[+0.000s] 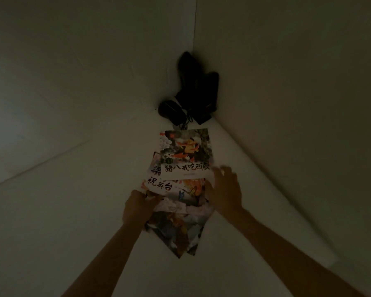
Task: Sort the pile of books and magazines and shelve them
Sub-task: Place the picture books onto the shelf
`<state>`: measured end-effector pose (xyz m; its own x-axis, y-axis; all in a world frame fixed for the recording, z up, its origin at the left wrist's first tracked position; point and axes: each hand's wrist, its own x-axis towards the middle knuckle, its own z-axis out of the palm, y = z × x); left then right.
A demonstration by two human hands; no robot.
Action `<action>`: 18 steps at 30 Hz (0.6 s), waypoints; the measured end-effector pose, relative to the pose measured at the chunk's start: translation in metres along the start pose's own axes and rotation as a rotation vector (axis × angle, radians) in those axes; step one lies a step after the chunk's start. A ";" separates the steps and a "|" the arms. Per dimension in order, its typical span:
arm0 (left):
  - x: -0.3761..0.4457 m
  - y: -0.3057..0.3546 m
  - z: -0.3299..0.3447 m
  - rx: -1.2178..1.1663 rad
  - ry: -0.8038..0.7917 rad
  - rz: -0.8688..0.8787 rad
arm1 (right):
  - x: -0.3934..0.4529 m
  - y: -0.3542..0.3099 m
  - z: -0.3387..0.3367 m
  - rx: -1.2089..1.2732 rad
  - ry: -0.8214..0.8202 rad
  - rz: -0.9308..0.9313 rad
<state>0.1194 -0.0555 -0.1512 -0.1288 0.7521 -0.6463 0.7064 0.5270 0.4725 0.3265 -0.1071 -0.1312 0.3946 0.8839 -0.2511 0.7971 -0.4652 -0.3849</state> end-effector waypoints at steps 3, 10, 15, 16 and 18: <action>0.003 -0.001 -0.004 -0.075 -0.051 -0.004 | 0.047 0.009 -0.005 -0.077 -0.114 -0.215; -0.008 -0.004 -0.005 -0.581 -0.160 -0.101 | 0.012 0.011 0.032 -0.169 -0.226 -0.180; -0.007 -0.012 -0.013 -0.764 -0.229 -0.130 | -0.056 0.012 0.046 -0.041 -0.236 -0.266; -0.006 -0.015 -0.013 -0.761 -0.265 -0.127 | -0.059 0.013 0.046 0.019 -0.233 -0.268; -0.008 -0.021 -0.011 -0.751 -0.295 -0.085 | -0.057 0.015 0.044 0.124 -0.235 -0.240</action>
<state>0.0973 -0.0683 -0.1493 0.1023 0.6174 -0.7800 0.0335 0.7815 0.6230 0.2962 -0.1665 -0.1621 0.0758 0.9401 -0.3325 0.7873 -0.2610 -0.5586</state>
